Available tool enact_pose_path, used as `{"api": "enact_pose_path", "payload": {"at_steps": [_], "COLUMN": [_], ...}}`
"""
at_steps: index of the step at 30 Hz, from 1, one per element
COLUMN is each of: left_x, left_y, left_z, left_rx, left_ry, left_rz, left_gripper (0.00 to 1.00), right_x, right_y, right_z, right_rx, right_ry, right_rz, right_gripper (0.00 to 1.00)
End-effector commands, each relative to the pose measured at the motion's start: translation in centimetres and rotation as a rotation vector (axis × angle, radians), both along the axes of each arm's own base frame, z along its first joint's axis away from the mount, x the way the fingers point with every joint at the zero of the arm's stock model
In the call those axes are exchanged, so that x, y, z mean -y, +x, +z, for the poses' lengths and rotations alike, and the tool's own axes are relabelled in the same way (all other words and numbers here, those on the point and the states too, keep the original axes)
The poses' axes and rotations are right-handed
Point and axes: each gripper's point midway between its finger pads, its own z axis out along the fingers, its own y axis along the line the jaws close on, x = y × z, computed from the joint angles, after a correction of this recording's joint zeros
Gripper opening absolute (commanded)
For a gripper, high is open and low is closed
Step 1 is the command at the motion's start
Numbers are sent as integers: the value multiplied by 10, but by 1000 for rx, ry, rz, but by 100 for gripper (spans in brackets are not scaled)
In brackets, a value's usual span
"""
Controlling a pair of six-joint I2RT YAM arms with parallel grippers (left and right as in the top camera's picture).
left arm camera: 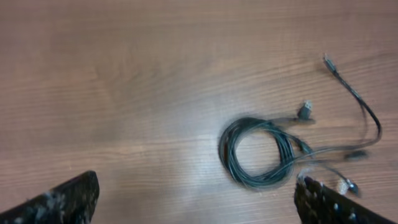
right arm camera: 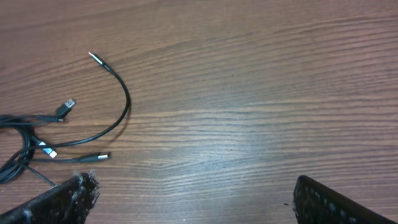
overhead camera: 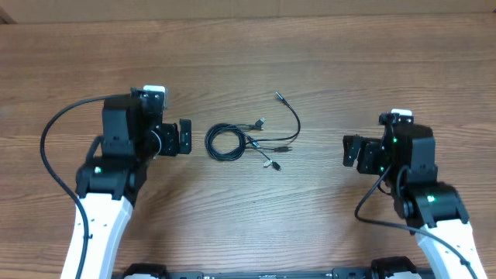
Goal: Untangle cables
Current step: 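Move the left gripper forward and lower it onto the cable coil, then grasp the black cable coil with the left gripper and lift slightly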
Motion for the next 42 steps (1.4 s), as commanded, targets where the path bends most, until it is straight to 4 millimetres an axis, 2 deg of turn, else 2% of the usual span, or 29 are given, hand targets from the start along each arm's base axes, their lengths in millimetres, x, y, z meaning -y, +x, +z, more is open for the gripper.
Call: {"api": "enact_pose_path", "payload": {"at_steps": [1, 4, 9, 16, 18, 20, 27, 30, 34, 38, 42], "left_x": [3, 2, 4, 9, 17, 25, 59, 71, 77, 76, 77], "left_y": [-7, -15, -12, 32, 44, 48, 51, 53, 53, 49, 45], "left_z": [1, -8, -14, 8, 6, -5, -74, -102, -137, -160, -172], "left_rx": [-88, -141, -168, -1, 23, 3, -146, -203, -277, -335, -372], "left_ry": [-128, -131, -169, -241, -233, -200, -37, -13, 7, 22, 25], "left_rz": [116, 131, 171, 195, 164, 131, -4, -34, -43, -41, -45], "left_gripper": [100, 100, 99, 100, 97, 93, 90, 81, 74, 65, 53], "right_x": [-7, -14, -19, -18, -19, -19, -19, -18, -18, -18, -18], "right_y": [7, 9, 11, 11, 11, 11, 10, 10, 9, 9, 9], "right_z": [24, 33, 36, 35, 35, 35, 35, 35, 33, 33, 33], "right_rx": [28, 46, 58, 56, 56, 56, 51, 51, 45, 43, 43], "right_ry": [23, 51, 72, 71, 71, 71, 71, 71, 70, 70, 70], "right_rz": [26, 52, 72, 71, 71, 71, 72, 71, 71, 71, 71], "right_gripper": [100, 100, 100, 100, 100, 100, 100, 100, 100, 100, 100]}}
